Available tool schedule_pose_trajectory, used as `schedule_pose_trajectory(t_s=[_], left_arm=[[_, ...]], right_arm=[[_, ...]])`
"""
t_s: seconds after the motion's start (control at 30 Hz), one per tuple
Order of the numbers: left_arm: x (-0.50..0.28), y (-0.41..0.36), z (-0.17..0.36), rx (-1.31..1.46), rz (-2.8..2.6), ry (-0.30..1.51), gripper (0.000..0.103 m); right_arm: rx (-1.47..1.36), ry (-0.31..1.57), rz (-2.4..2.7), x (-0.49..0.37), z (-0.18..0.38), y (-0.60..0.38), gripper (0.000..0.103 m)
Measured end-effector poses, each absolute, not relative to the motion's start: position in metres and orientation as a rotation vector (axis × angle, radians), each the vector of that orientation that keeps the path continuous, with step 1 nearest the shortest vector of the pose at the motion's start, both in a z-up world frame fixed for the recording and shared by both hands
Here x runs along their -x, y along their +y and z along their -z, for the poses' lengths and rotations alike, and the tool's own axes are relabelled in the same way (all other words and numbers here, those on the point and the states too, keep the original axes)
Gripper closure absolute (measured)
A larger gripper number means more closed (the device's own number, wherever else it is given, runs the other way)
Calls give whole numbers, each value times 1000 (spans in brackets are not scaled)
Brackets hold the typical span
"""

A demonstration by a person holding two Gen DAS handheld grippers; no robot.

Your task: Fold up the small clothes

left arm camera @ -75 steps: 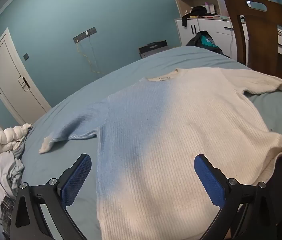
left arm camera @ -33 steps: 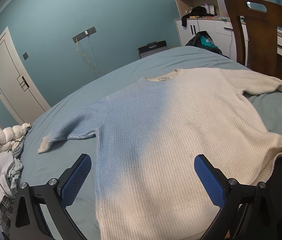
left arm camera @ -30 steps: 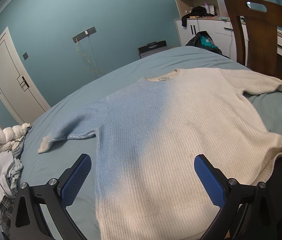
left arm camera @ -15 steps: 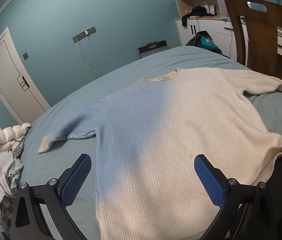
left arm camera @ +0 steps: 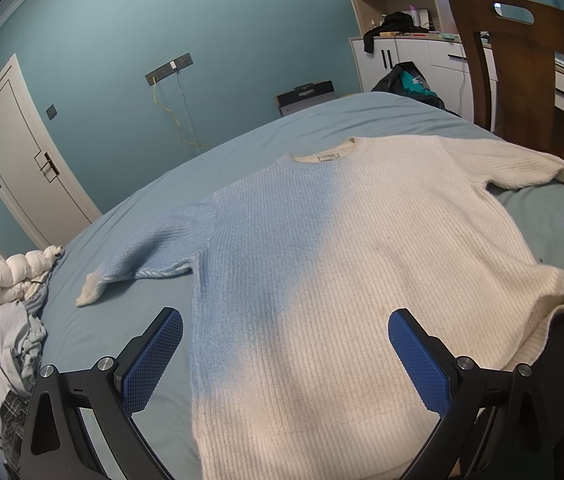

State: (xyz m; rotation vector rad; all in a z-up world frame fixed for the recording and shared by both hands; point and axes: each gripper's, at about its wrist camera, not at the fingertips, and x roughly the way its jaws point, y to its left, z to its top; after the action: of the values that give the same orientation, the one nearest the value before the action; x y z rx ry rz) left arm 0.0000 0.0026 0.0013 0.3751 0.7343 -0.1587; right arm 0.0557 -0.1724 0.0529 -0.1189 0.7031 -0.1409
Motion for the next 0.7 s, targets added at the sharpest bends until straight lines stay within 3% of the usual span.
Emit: schedule_pose_trajectory(t_s=[0.7], left_arm=[[0, 2, -1, -377, 160, 735, 0]], right_arm=[[120, 702, 141, -56, -53, -174, 1]])
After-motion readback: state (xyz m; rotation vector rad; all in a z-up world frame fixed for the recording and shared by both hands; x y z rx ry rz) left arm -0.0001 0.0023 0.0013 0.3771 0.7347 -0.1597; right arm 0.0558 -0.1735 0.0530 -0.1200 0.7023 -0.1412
